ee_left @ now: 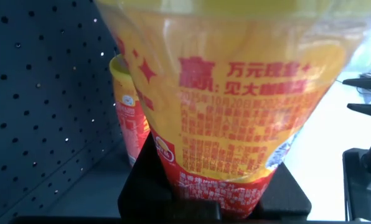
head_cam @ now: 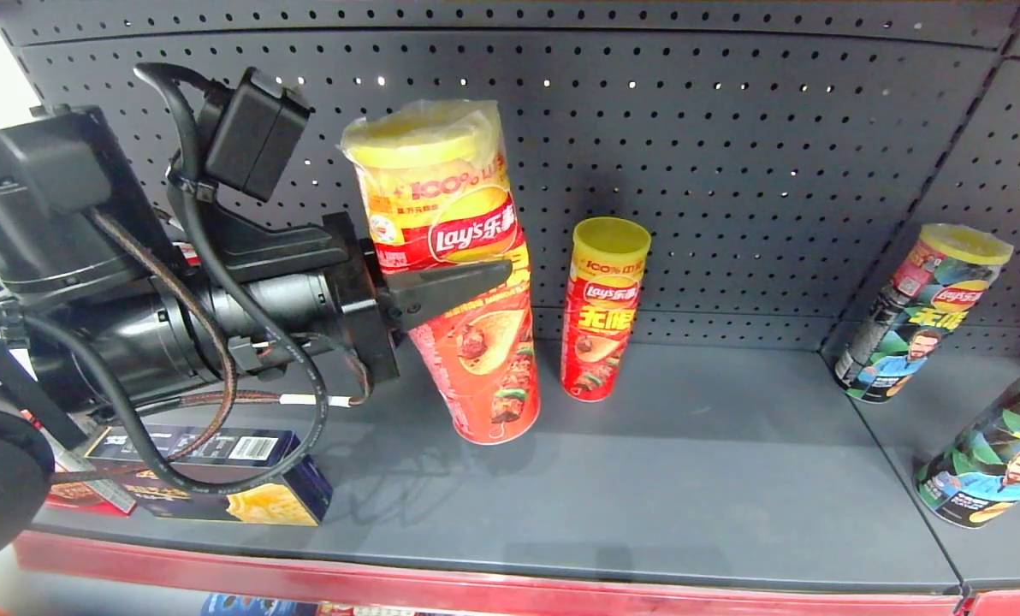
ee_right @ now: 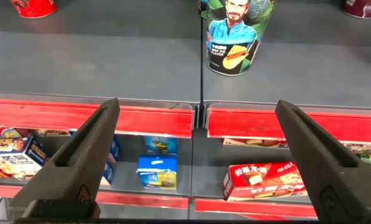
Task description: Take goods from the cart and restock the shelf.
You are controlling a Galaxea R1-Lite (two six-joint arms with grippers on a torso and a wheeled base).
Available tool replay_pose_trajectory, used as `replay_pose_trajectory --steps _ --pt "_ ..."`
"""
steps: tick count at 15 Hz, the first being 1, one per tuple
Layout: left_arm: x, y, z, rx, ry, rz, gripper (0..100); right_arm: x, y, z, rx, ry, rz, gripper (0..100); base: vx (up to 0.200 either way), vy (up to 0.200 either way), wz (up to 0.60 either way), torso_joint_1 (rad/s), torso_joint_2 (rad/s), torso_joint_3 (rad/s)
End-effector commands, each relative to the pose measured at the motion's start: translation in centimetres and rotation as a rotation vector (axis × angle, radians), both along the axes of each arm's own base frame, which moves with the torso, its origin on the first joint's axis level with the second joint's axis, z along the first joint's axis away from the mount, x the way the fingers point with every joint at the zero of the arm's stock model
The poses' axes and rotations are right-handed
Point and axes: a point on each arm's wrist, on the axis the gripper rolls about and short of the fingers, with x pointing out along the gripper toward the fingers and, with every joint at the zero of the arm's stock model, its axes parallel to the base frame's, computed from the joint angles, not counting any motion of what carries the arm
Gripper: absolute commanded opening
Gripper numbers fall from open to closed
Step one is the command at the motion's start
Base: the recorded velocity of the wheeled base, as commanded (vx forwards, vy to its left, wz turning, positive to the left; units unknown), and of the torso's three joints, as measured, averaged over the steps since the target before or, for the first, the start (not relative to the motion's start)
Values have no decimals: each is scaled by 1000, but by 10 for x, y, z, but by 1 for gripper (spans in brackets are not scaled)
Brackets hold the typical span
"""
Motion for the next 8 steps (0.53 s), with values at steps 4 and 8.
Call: replay_pose_trajectory --steps 4,8 --pt "7 -3 -8 10 16 -3 0 0 0 0 1 -1 -1 100 0 0 0 0 0 0" --pt "9 -4 -10 12 22 -4 0 0 0 0 1 1 0 100 0 0 0 0 0 0"
